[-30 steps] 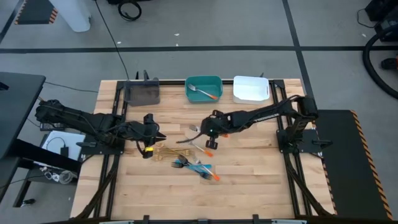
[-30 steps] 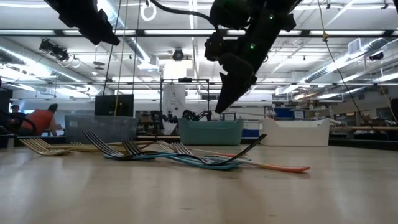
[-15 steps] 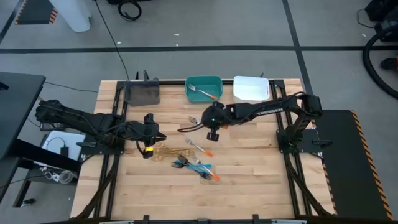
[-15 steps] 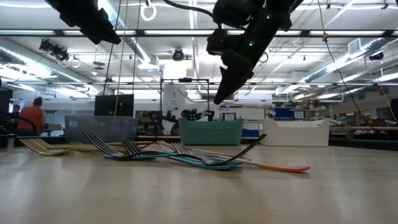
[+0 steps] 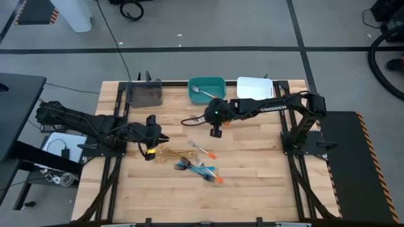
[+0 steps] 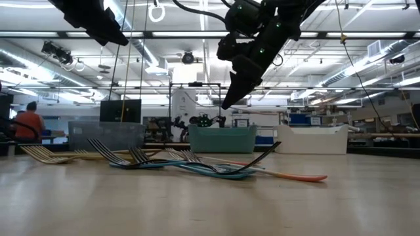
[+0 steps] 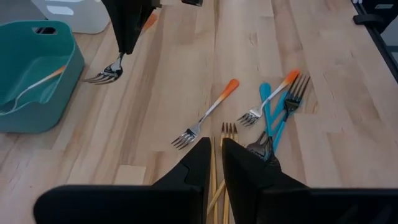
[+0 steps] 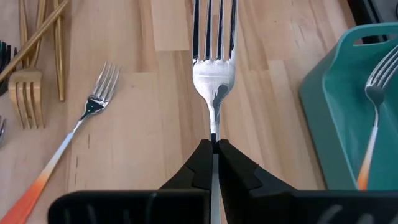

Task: Sort silverware by color (type)
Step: Put the orange fork into the blue bin

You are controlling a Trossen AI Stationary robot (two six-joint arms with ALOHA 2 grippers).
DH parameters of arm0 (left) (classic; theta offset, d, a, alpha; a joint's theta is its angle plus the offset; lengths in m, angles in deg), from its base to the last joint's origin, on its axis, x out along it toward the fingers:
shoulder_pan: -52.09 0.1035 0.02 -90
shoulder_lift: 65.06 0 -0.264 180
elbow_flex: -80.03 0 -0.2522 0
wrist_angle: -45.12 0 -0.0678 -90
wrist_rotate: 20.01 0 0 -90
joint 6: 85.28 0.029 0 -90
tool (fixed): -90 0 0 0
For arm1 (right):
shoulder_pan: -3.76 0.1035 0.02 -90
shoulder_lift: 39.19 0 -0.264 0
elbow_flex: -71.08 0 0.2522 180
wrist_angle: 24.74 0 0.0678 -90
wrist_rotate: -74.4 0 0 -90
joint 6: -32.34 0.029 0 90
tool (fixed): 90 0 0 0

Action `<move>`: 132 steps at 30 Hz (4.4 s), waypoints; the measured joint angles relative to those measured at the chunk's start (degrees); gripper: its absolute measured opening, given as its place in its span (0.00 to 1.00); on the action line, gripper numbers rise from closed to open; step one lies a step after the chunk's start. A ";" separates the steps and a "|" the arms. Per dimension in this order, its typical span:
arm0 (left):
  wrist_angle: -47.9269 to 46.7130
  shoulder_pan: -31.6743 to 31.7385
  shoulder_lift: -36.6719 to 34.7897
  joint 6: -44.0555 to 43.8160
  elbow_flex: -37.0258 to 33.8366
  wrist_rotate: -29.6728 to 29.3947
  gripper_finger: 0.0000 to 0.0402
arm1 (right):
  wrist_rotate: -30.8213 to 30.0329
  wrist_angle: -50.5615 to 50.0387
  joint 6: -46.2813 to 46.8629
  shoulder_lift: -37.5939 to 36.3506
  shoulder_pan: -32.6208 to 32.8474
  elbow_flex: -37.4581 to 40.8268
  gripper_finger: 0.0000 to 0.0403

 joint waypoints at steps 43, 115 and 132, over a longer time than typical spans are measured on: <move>1.35 0.07 0.00 3.54 -0.02 -2.01 0.12 | 11.72 23.60 -12.17 0.00 -14.35 -0.02 0.05; 4.59 0.04 0.00 4.92 -0.04 -1.97 0.13 | 18.78 38.42 -11.39 9.51 -27.03 0.06 0.05; 4.15 0.02 -0.01 5.05 -0.04 -1.94 0.12 | 19.12 37.67 -11.45 9.51 -28.92 0.05 0.05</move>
